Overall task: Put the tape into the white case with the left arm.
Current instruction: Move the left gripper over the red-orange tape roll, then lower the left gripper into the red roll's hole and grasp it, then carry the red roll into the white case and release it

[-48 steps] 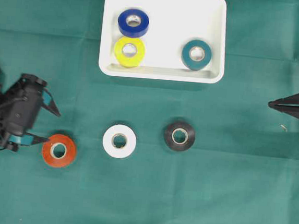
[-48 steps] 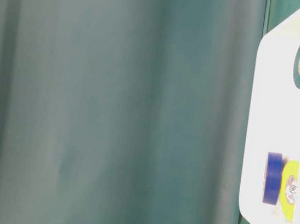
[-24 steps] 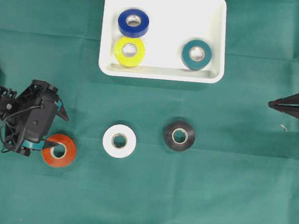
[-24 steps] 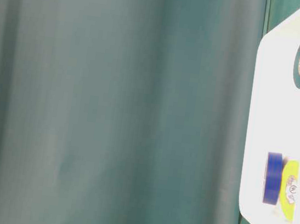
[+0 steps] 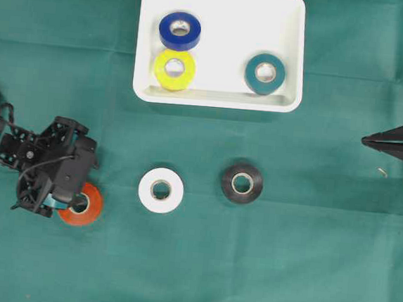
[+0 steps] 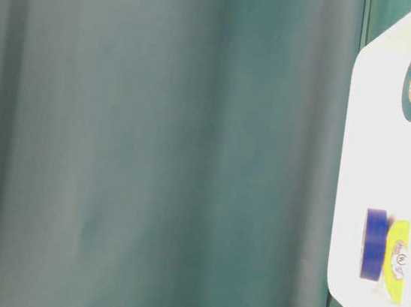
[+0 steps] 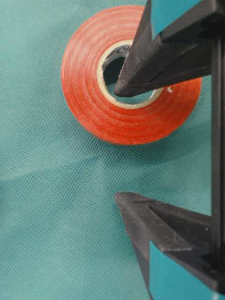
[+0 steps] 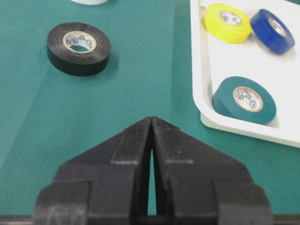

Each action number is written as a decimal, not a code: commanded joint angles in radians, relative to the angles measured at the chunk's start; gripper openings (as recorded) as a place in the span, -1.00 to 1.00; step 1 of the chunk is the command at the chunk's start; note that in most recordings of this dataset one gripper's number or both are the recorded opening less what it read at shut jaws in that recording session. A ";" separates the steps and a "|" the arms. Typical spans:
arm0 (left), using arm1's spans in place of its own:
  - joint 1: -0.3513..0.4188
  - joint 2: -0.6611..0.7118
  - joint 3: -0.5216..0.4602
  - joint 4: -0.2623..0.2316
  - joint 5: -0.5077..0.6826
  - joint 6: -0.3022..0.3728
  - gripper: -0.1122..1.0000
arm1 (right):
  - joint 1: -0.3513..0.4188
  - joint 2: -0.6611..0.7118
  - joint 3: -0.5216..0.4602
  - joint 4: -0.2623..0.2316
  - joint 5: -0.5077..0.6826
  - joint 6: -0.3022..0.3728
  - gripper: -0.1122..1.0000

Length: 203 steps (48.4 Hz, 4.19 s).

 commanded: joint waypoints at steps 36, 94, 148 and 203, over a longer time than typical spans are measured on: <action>-0.021 -0.023 -0.018 -0.003 0.000 -0.057 -0.34 | -0.002 0.005 -0.009 -0.002 -0.011 0.002 -0.97; 0.055 -0.135 -0.167 0.003 0.176 -0.078 -0.34 | -0.002 0.005 -0.011 -0.002 -0.011 0.002 -0.97; 0.571 0.225 -0.583 0.005 0.156 0.176 -0.34 | -0.002 0.005 -0.006 -0.002 -0.018 0.002 -0.97; 0.630 0.357 -0.707 0.005 0.160 0.232 -0.33 | -0.002 0.005 -0.006 -0.002 -0.018 0.002 -0.97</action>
